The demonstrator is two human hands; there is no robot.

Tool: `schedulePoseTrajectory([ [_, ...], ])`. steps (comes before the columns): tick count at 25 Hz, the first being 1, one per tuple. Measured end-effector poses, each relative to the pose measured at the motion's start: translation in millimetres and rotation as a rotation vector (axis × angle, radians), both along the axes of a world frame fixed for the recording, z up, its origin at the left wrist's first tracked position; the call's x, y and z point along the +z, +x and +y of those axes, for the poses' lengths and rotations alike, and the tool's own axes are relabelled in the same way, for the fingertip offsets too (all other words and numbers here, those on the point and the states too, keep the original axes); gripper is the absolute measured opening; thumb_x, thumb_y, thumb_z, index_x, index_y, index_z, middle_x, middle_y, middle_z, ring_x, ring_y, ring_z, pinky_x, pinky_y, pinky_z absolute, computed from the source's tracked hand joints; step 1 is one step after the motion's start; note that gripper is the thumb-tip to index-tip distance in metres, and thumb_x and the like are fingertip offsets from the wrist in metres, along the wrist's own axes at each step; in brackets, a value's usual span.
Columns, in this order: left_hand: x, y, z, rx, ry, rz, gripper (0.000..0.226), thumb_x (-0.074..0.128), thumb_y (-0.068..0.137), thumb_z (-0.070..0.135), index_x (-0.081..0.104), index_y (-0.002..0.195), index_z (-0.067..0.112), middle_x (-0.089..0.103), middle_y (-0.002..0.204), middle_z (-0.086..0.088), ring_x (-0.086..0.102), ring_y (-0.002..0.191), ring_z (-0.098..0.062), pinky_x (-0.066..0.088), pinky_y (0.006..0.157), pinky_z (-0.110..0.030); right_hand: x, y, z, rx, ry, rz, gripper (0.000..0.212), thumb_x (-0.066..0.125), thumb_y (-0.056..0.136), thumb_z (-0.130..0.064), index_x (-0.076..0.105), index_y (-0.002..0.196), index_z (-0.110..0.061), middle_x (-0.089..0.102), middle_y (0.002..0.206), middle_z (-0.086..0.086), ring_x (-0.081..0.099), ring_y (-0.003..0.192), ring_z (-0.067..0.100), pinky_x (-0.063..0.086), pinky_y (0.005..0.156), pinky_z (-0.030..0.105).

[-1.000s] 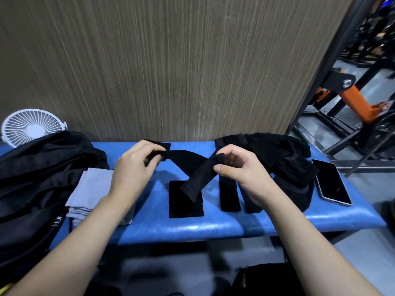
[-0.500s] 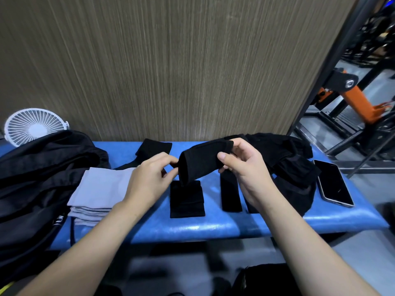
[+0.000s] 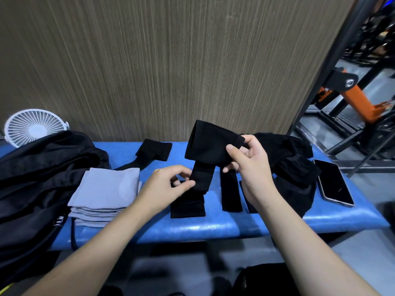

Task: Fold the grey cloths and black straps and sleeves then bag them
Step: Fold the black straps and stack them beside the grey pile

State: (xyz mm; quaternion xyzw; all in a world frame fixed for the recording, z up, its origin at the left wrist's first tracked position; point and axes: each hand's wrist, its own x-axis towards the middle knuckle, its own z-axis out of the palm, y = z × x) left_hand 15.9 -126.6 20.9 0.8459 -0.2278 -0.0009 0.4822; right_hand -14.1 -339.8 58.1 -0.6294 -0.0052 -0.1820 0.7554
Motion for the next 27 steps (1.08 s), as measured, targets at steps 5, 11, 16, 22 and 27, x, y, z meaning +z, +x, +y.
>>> schedulePoseTrajectory([
  [5,1.7,1.4,1.1,-0.077,-0.189,0.177,0.016,0.077,0.085,0.011,0.072,0.096,0.021,0.072,0.09,0.005,0.061,0.078,-0.004,0.051,0.082,-0.028,-0.4,0.3,0.8,-0.017,-0.001,0.007,0.01,0.059,0.098,-0.003,0.053,0.105,-0.006,0.069,0.086,0.013,0.059,0.08,0.027,0.051,0.052,0.028],
  [11,10.9,1.6,1.0,-0.147,-0.55,0.434,0.054,0.068,0.086,0.022,0.047,0.136,0.018,0.069,0.103,-0.021,0.066,0.089,-0.024,0.056,0.081,-0.038,-3.7,0.5,8.3,0.022,-0.044,0.011,0.012,0.058,0.099,-0.003,0.05,0.106,-0.002,0.074,0.092,0.01,0.065,0.087,0.026,0.054,0.057,0.033],
  [16,17.8,2.2,2.0,-0.04,-0.529,0.348,0.041,0.063,0.096,0.01,0.052,0.133,0.025,0.074,0.102,-0.014,0.069,0.078,-0.028,0.057,0.061,-0.033,-7.7,0.4,14.0,0.054,-0.065,0.028,0.012,0.059,0.098,-0.002,0.051,0.106,-0.001,0.07,0.092,0.011,0.064,0.09,0.023,0.059,0.066,0.037],
  [22,17.5,6.6,7.6,0.023,-0.446,0.253,0.02,0.059,0.098,0.008,0.065,0.114,0.018,0.072,0.094,-0.005,0.065,0.071,-0.023,0.054,0.06,-0.033,-9.9,0.4,14.0,0.046,-0.224,0.096,0.019,0.067,0.094,-0.009,0.053,0.107,-0.009,0.061,0.075,-0.012,0.053,0.069,0.02,0.051,0.063,0.041],
  [27,21.6,11.4,16.5,-0.038,-0.358,0.288,0.016,0.059,0.098,0.011,0.068,0.109,0.02,0.072,0.1,-0.013,0.061,0.084,-0.017,0.049,0.072,-0.029,-11.3,0.4,5.4,0.057,-0.424,0.126,0.026,0.075,0.089,-0.024,0.066,0.112,-0.031,0.065,0.101,0.003,0.059,0.09,0.012,0.05,0.091,0.035],
])
